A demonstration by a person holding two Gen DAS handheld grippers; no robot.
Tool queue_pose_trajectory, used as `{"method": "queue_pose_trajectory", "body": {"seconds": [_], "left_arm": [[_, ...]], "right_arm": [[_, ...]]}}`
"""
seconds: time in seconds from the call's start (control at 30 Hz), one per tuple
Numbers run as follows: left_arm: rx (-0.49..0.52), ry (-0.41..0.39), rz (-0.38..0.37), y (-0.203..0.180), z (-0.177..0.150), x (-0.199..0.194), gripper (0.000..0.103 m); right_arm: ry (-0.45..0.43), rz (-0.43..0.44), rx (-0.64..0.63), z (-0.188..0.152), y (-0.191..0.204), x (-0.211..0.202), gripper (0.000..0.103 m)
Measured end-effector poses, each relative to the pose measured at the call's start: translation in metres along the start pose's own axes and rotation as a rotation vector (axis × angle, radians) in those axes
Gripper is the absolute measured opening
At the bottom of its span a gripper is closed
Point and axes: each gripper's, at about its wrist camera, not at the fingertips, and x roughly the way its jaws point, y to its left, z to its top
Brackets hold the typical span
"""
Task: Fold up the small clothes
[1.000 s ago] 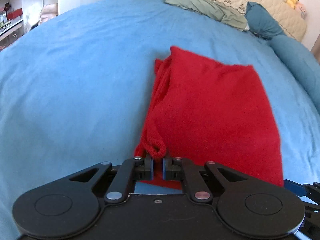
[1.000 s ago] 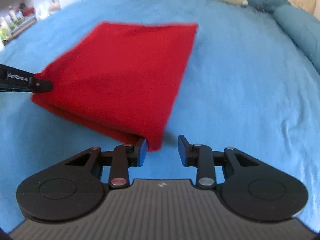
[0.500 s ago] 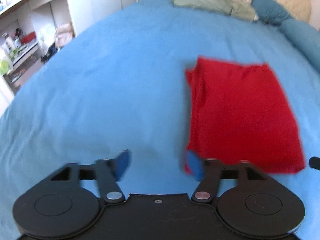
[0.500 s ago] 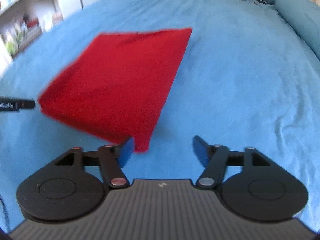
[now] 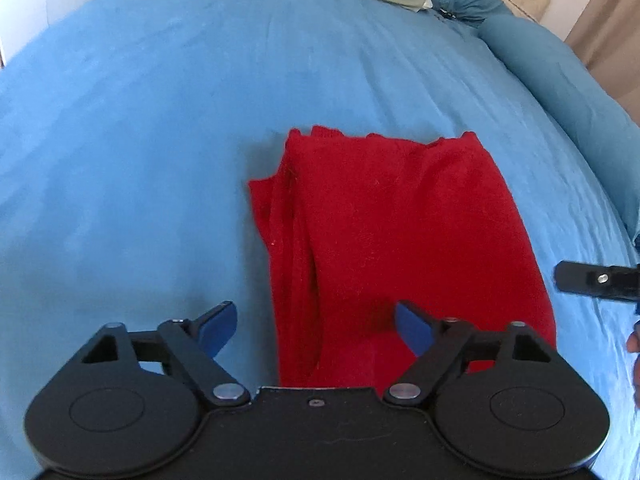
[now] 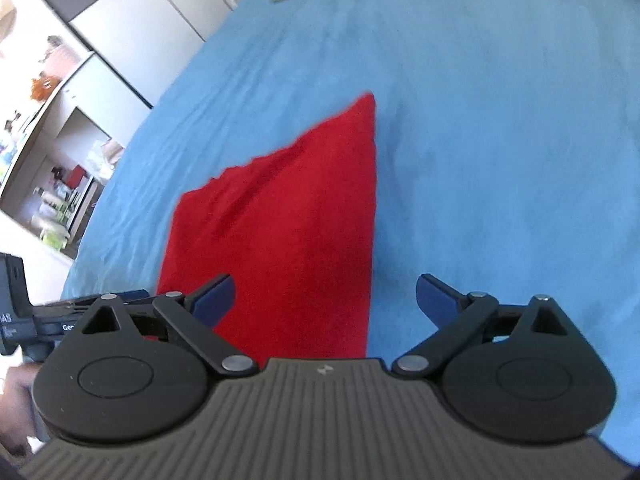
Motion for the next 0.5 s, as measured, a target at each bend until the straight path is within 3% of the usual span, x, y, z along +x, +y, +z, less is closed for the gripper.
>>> {"method": "queue_pose_trajectory", "body": {"seconds": [0.23, 0.3, 0.5], "left_arm": [[0.01, 0.002, -0.041, -0.002, 0.002, 0.014, 0.079], [-0.003, 0.0, -0.066, -0.004, 0.005, 0.018, 0.061], [0.023, -0.045, -0.023, -0.022, 0.007, 0.01, 0.028]], "right_arm": [[0.026, -0.003, -0.033, -0.011, 0.001, 0.03, 0.101], [0.021, 0.011, -0.057, -0.012, 0.007, 0.037, 0.082], [-0.019, -0.004, -0.143, -0.01, 0.026, 0.037, 0.044]]}}
